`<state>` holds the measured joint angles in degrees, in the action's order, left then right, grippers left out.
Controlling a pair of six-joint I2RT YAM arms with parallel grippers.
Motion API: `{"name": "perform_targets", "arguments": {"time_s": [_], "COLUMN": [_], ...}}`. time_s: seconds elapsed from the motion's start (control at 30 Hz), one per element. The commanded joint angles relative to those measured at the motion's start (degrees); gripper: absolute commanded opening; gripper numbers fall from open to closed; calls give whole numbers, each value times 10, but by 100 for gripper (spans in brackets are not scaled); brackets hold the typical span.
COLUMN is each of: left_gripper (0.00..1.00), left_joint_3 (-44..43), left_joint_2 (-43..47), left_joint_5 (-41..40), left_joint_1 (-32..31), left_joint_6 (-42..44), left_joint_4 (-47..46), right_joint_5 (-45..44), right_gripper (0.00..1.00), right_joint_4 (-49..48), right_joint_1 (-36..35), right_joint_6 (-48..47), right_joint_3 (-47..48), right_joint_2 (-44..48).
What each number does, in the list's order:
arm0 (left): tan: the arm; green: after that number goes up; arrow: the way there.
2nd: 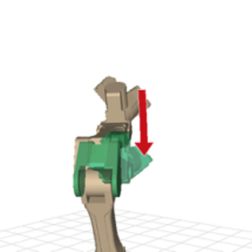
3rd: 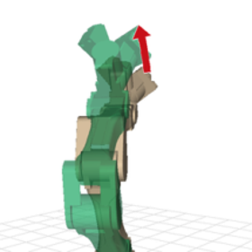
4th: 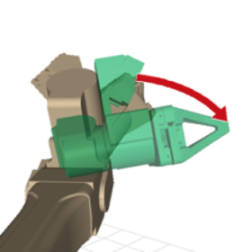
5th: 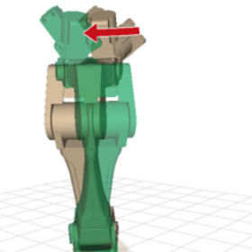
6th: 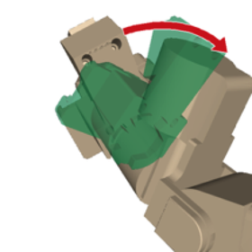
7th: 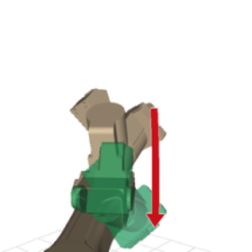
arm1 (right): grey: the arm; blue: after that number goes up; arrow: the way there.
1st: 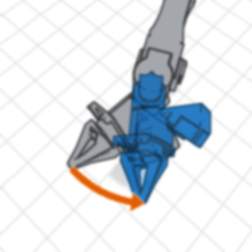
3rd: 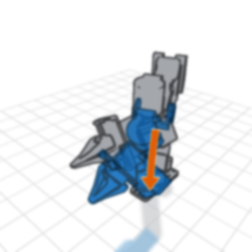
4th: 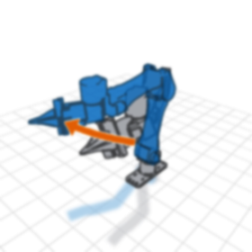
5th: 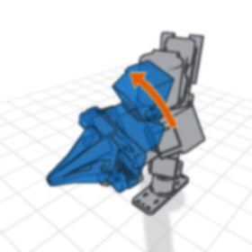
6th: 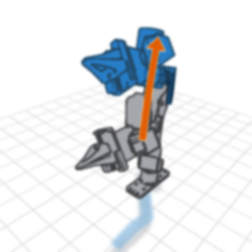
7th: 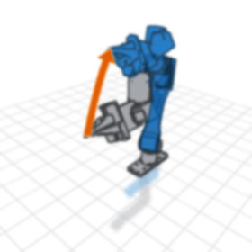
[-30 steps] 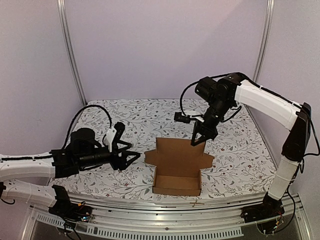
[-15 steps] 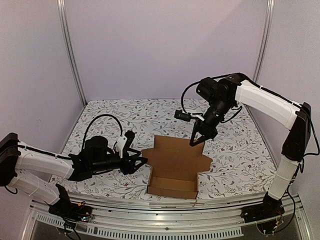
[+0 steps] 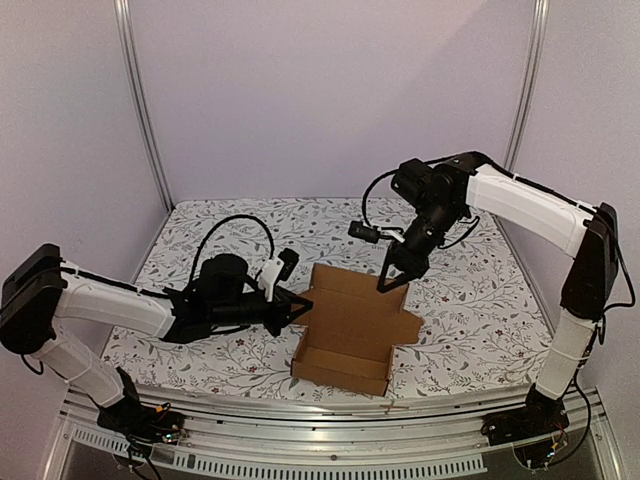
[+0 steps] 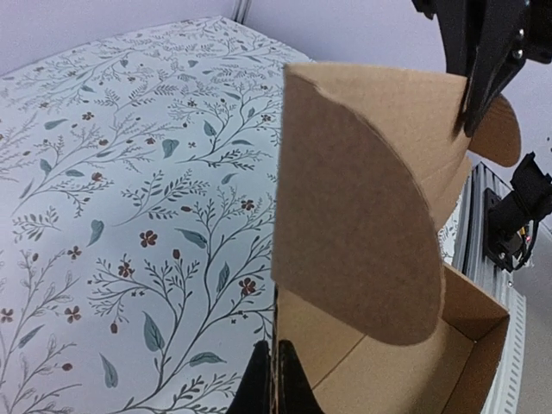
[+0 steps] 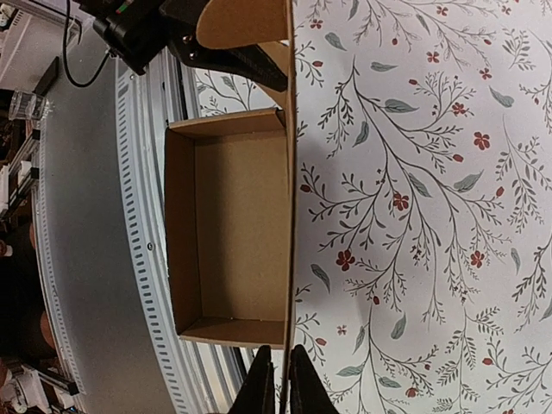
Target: Fold the paper box
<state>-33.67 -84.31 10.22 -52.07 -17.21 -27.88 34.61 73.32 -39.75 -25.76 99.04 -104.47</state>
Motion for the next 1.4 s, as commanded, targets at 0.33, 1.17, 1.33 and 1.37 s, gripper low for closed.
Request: {"name": "perform_targets", "arguments": {"time_s": [0.33,1.17,1.33,1.37], "left_gripper": [0,0,9,18], "left_joint_3": [-135,-123,-122,-121], "left_joint_2": [-43,-6,11,23], "left_joint_5": [-120,-147,-138,-129], "left_joint_1": [-57,-58,-58,-58], "left_joint_6": [44,87,87,93], "left_joint_4": [163,172,179,188], "right_joint_5": [-50,-56,-92,-97], "right_gripper": [6,1,0,0], "right_joint_4": [-2,71,61,62], "right_joint_1": [-29,-26,-26,-25], "right_joint_6": [10,-8,-5,-8], "right_joint_3": [17,52,51,50], "right_joint_2": [-23,-57,-54,-51]}}
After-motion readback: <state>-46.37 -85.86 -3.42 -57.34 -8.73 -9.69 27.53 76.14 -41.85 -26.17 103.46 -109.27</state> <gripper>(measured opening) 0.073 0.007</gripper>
